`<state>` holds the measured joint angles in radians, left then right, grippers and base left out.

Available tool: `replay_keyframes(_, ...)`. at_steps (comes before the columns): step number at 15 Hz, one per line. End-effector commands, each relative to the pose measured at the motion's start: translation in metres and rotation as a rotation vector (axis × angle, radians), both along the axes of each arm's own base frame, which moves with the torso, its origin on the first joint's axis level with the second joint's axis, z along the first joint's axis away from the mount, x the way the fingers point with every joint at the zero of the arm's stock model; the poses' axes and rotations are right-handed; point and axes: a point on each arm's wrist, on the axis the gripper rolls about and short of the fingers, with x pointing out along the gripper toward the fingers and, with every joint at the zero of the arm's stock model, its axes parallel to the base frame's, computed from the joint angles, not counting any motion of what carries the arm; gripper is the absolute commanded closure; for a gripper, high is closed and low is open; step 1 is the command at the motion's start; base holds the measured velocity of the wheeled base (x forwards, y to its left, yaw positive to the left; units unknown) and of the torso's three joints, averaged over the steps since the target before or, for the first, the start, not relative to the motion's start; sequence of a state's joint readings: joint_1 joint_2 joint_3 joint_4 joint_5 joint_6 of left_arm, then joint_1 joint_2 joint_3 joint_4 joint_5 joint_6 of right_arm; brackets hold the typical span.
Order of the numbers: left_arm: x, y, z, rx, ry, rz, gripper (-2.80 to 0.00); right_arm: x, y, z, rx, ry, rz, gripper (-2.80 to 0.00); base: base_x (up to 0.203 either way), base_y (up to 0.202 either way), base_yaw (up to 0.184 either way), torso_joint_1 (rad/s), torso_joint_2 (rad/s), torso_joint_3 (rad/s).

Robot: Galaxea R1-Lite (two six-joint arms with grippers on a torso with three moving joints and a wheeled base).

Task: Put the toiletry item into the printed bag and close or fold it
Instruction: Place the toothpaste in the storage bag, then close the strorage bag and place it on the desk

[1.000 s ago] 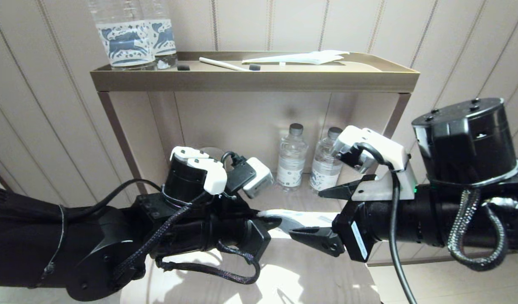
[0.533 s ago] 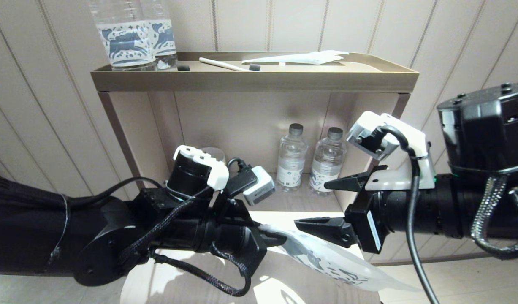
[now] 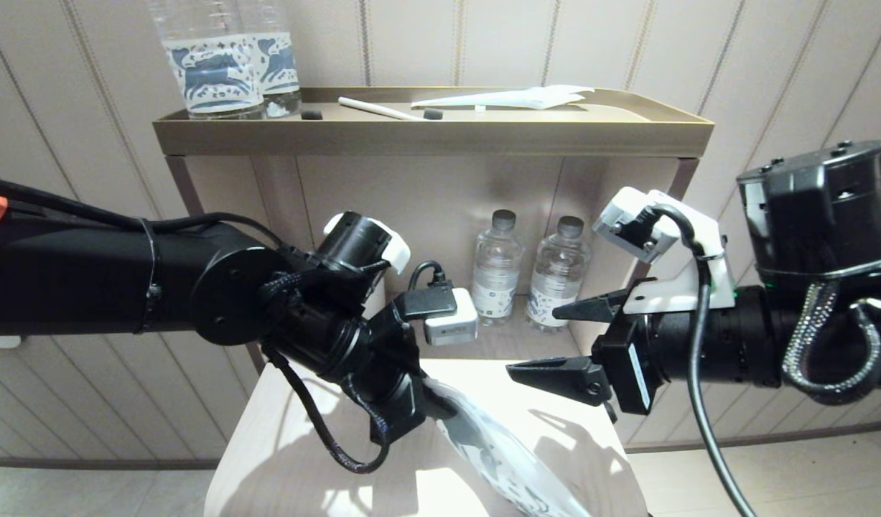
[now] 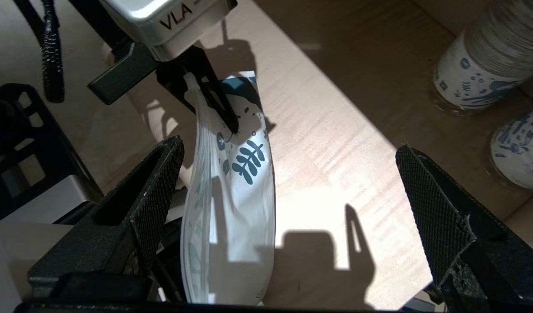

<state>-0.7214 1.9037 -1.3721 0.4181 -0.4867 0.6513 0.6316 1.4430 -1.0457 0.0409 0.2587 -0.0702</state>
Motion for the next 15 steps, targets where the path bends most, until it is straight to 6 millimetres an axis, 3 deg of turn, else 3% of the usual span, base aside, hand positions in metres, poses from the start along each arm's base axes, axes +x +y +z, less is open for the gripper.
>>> replay_keyframes(1,0.002,0.002,-0.005,0.07,0.025,-0.031,0.0,0.003,0.002,-0.004,0.005,0.021,0.032,-2.8,0.0,0.0,0.0,0.0,0.0,0.0)
replay_keyframes(5,0.013,-0.008,0.005,0.016,-0.023,-0.053,0.0,0.009,0.009,-0.014,0.014,0.074,0.127,-2.8,0.0,0.0,0.0,0.0,0.0,0.0)
replay_keyframes(8,0.027,-0.021,0.009,-0.06,0.042,-0.002,0.0,0.015,0.009,-0.018,0.0,0.076,0.12,-2.8,0.0,0.0,0.0,0.0,0.0,0.0)
replay_keyframes(15,0.026,-0.024,0.013,-0.09,0.079,0.042,0.0,0.04,0.024,-0.024,0.025,0.037,0.12,-2.8,0.0,0.0,0.0,0.0,0.0,0.0)
